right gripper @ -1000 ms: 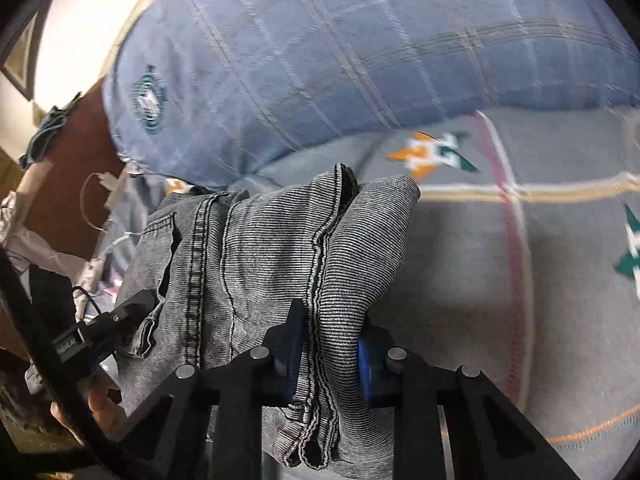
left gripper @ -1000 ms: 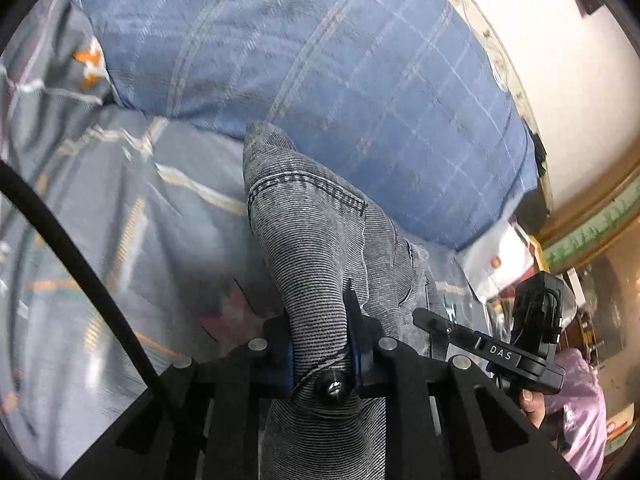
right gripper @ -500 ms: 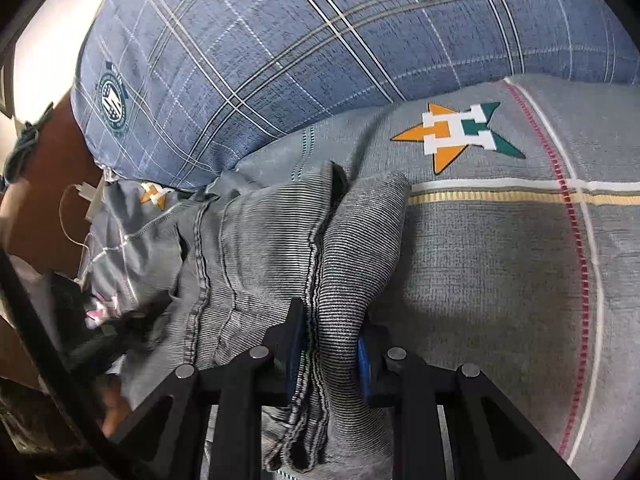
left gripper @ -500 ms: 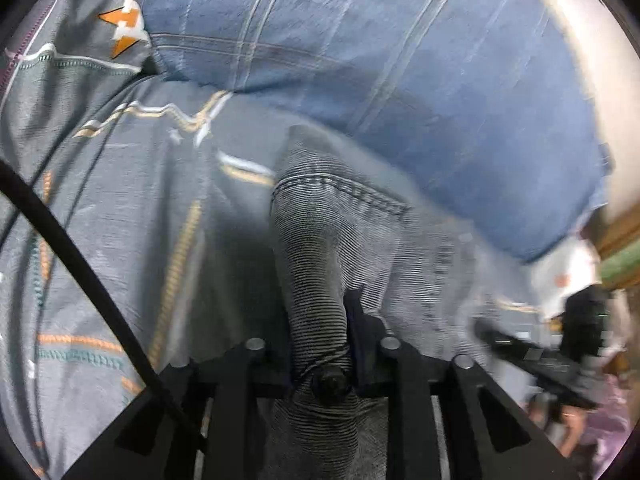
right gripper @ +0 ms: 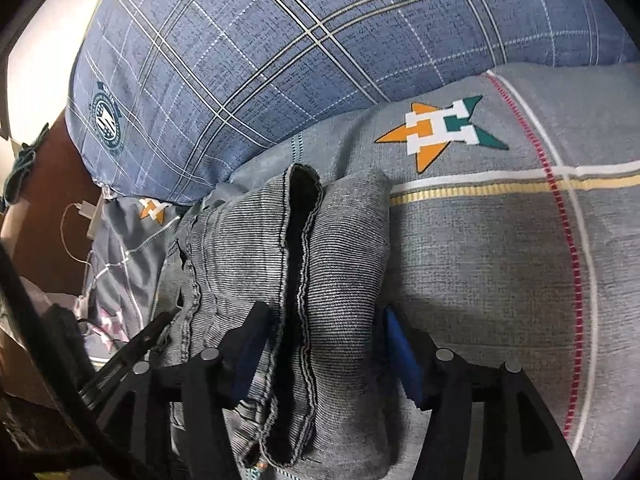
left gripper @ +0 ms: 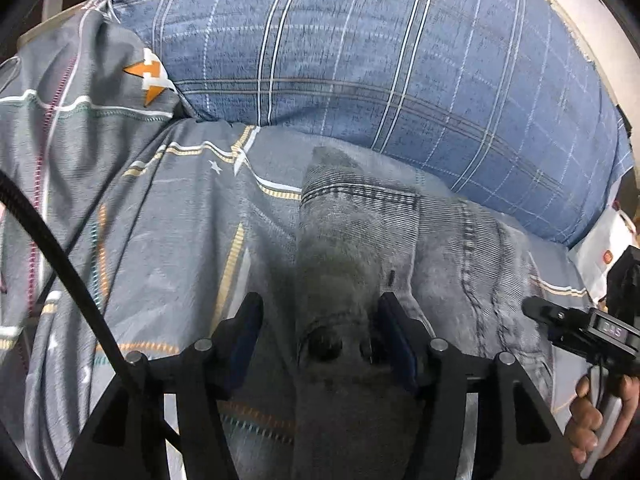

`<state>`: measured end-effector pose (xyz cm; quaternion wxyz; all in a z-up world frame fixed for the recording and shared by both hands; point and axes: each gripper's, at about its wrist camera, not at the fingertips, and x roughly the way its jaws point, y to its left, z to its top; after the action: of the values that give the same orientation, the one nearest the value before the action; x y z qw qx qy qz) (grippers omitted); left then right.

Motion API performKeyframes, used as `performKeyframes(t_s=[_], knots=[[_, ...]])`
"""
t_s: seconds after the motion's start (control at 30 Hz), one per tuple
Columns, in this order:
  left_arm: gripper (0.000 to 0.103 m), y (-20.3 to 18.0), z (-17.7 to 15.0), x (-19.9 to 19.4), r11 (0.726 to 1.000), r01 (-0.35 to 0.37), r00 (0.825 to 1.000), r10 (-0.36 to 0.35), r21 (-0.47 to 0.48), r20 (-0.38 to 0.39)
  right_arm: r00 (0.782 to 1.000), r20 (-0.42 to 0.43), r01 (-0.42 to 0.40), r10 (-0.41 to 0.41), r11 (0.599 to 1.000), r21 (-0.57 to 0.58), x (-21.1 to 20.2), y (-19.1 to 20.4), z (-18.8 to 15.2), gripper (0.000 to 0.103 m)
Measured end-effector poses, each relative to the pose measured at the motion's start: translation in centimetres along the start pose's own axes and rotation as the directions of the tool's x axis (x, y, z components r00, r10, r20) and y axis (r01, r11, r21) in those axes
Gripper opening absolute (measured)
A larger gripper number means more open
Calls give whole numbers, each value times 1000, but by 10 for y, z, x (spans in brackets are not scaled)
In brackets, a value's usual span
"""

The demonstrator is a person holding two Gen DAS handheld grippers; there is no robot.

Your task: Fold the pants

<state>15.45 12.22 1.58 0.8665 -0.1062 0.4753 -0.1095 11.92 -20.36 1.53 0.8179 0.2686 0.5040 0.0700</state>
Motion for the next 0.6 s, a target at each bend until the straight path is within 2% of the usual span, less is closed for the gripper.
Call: performKeyframes(t_s=[0.13,0.23,0.33,0.47,0.6], knots=[[62,2,-12,-20,1000,-24,1000,24,-8,1,999,35,25,-24,1000,-15,-18,5,0,62],[62,-2,-27,-38,998,-66,998,67,12,-3,991,62,120,-118,992,-29,-34,10,0,63],[62,-10,-40,-62,995,-95,995,95,16,30,993,78,90,-89,996,-9,-53,10,-5,63],[62,-27,-56,-97,994,-108,991,108,-15,82,995,78,63,-64,998,18,-71,9,-28,63],[63,-49,-71,-113,995,-101,989,100,1,106,996,91,-19,15,999,45,-83,2,-53,63]])
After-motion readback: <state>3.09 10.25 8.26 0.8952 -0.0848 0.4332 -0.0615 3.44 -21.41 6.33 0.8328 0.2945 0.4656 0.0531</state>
